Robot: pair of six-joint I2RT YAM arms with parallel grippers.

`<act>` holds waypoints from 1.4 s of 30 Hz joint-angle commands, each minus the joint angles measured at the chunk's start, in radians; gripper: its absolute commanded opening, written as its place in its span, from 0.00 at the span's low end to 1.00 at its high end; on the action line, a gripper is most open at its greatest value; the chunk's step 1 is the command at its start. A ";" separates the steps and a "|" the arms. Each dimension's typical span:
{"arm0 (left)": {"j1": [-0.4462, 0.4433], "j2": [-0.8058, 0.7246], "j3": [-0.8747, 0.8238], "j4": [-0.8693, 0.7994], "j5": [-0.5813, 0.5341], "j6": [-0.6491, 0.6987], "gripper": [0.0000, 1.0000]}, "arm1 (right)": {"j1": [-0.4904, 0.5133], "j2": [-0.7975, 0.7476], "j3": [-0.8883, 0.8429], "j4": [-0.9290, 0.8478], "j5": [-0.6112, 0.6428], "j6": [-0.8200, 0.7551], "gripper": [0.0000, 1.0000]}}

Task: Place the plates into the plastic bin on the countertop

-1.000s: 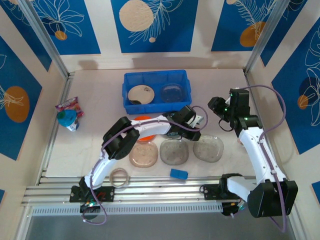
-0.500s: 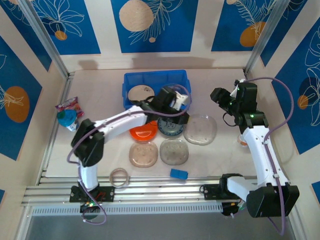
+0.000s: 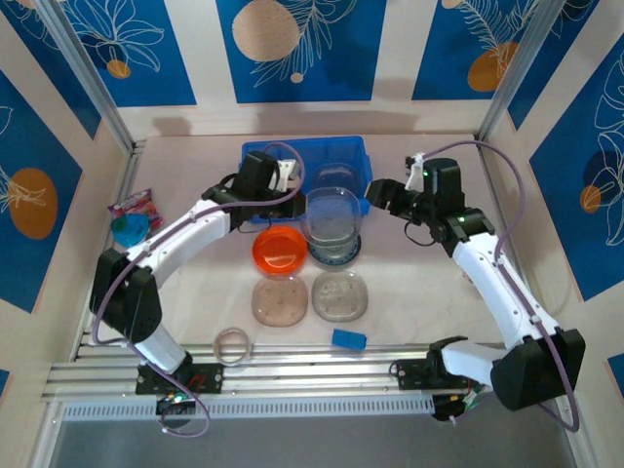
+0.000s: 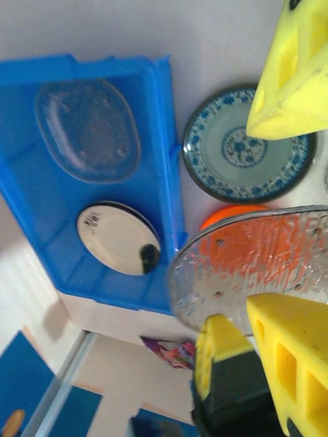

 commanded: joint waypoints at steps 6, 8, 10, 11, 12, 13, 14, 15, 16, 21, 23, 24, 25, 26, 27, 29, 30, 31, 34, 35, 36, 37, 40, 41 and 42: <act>0.040 -0.068 -0.024 -0.006 0.044 0.004 0.00 | 0.104 0.081 0.029 0.071 -0.041 -0.025 0.49; 0.040 -0.077 -0.035 0.001 0.048 -0.001 0.00 | 0.122 0.110 0.047 0.063 -0.034 -0.030 0.48; 0.039 -0.088 -0.048 0.011 0.052 -0.008 0.00 | 0.139 0.136 0.064 0.051 -0.011 -0.041 0.47; 0.039 -0.091 -0.052 0.014 0.053 -0.009 0.00 | 0.142 0.145 0.070 0.044 -0.002 -0.044 0.46; 0.039 -0.096 -0.058 0.018 0.053 -0.011 0.00 | 0.145 0.156 0.078 0.037 0.001 -0.050 0.45; 0.039 -0.099 -0.064 0.020 0.052 -0.012 0.00 | 0.147 0.166 0.084 0.031 0.005 -0.055 0.44; 0.039 -0.101 -0.067 0.021 0.052 -0.012 0.00 | 0.147 0.174 0.090 0.024 0.013 -0.058 0.41; 0.039 -0.102 -0.068 0.021 0.050 -0.011 0.00 | 0.149 0.182 0.096 0.017 0.022 -0.060 0.39; 0.040 -0.104 -0.071 0.021 0.049 -0.011 0.00 | 0.149 0.190 0.101 0.009 0.025 -0.063 0.38; 0.043 -0.106 -0.080 0.028 0.051 -0.012 0.00 | 0.151 0.222 0.111 0.005 0.018 -0.063 0.30; 0.045 -0.108 -0.080 0.030 0.051 -0.012 0.00 | 0.150 0.239 0.117 0.003 0.012 -0.060 0.31; 0.046 -0.108 -0.080 0.032 0.051 -0.011 0.00 | 0.152 0.249 0.124 -0.002 0.011 -0.059 0.30; 0.047 -0.108 -0.079 0.031 0.052 -0.010 0.00 | 0.153 0.256 0.128 -0.004 0.011 -0.058 0.28; 0.048 -0.107 -0.077 0.029 0.053 -0.010 0.00 | 0.155 0.261 0.131 -0.006 0.013 -0.058 0.26; 0.050 -0.105 -0.077 0.029 0.053 -0.010 0.00 | 0.154 0.265 0.134 -0.007 0.014 -0.055 0.22; 0.051 -0.099 -0.079 0.031 0.052 -0.009 0.00 | 0.155 0.267 0.135 -0.001 0.020 -0.051 0.13; 0.054 -0.095 -0.079 0.028 0.048 -0.010 0.00 | 0.155 0.266 0.134 0.004 0.021 -0.051 0.07; 0.056 -0.089 -0.077 0.021 0.042 -0.010 0.00 | 0.154 0.267 0.137 0.006 0.024 -0.048 0.02; 0.066 -0.078 -0.085 0.015 0.028 -0.012 0.27 | 0.150 0.276 0.153 0.007 0.033 -0.046 0.00; 0.069 -0.077 -0.090 0.016 0.023 -0.013 0.31 | 0.149 0.279 0.155 0.009 0.037 -0.041 0.00; 0.073 -0.076 -0.097 0.022 0.022 -0.015 0.33 | 0.144 0.281 0.157 0.013 0.044 -0.033 0.00; 0.076 -0.074 -0.102 0.022 0.021 -0.016 0.34 | 0.139 0.280 0.157 0.022 0.041 -0.027 0.00; 0.086 -0.073 -0.124 0.035 0.020 -0.024 0.20 | 0.119 0.290 0.165 0.036 0.022 -0.013 0.00; 0.087 -0.072 -0.126 0.035 0.017 -0.025 0.16 | 0.115 0.297 0.171 0.034 0.016 -0.012 0.00; 0.088 -0.068 -0.128 0.037 0.019 -0.024 0.14 | 0.115 0.305 0.176 0.035 0.014 -0.014 0.00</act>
